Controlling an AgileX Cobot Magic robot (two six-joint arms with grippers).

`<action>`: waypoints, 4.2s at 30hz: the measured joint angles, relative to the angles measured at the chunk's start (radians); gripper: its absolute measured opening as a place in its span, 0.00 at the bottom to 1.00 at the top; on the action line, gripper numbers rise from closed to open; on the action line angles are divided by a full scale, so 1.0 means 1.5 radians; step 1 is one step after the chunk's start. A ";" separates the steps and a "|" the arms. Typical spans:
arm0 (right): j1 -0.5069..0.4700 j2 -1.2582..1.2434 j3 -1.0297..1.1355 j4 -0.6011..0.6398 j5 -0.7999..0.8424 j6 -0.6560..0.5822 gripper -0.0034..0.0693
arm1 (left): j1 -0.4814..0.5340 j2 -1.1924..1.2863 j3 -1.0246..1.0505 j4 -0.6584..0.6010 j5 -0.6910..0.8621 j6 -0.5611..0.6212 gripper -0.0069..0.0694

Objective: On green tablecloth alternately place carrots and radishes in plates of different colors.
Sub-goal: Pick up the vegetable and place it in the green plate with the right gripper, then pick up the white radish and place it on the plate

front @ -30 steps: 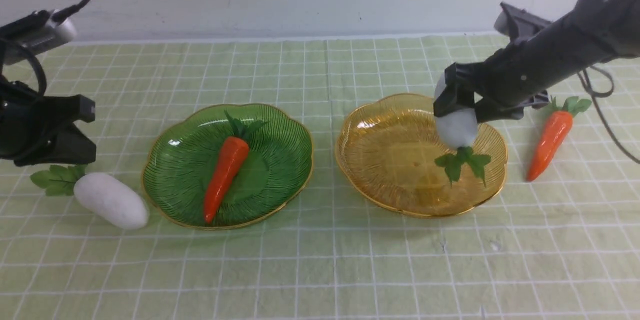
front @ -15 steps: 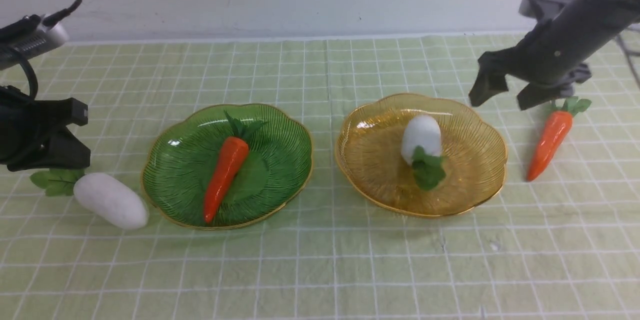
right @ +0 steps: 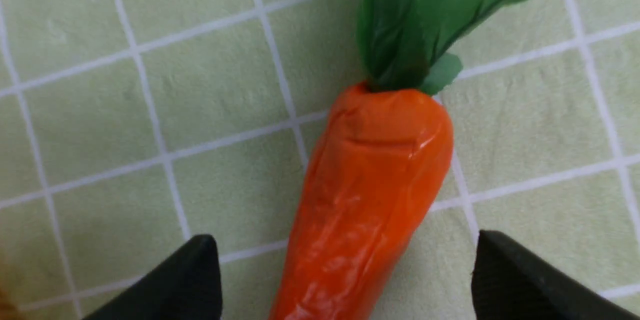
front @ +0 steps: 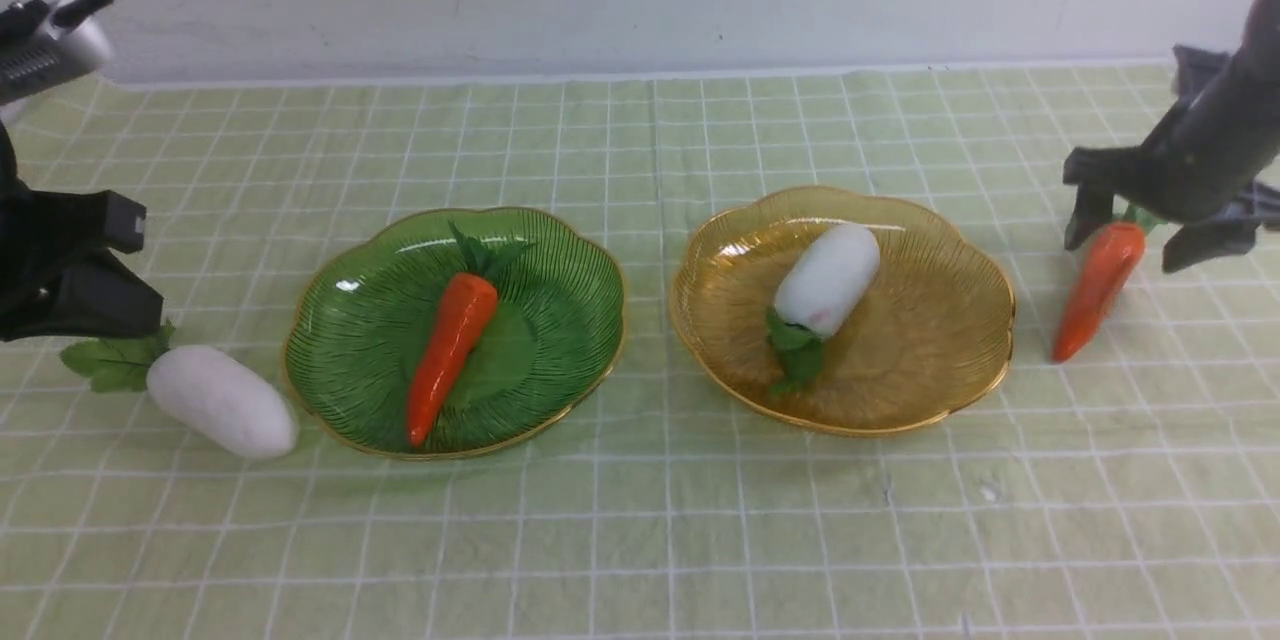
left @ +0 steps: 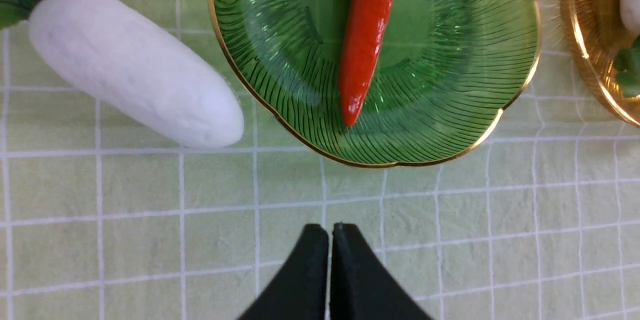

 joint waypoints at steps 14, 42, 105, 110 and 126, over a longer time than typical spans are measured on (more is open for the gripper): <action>0.003 -0.046 -0.158 0.185 0.129 -0.051 0.39 | 0.000 -0.075 0.000 0.000 0.019 0.000 0.08; 0.390 0.062 -0.210 0.390 0.037 -0.105 0.98 | 0.000 -0.036 0.000 0.011 0.042 -0.038 0.10; 0.202 -0.564 0.097 -0.160 0.164 -0.028 0.04 | -0.453 0.304 -0.294 -0.056 -0.264 -0.093 0.66; 0.129 -0.699 0.241 -0.163 0.164 -0.026 0.03 | -0.504 0.425 -0.300 -0.055 -0.370 -0.096 0.66; 0.060 -1.043 0.467 -0.148 0.135 -0.023 0.03 | -0.510 0.555 -0.423 -0.123 -0.309 -0.101 0.87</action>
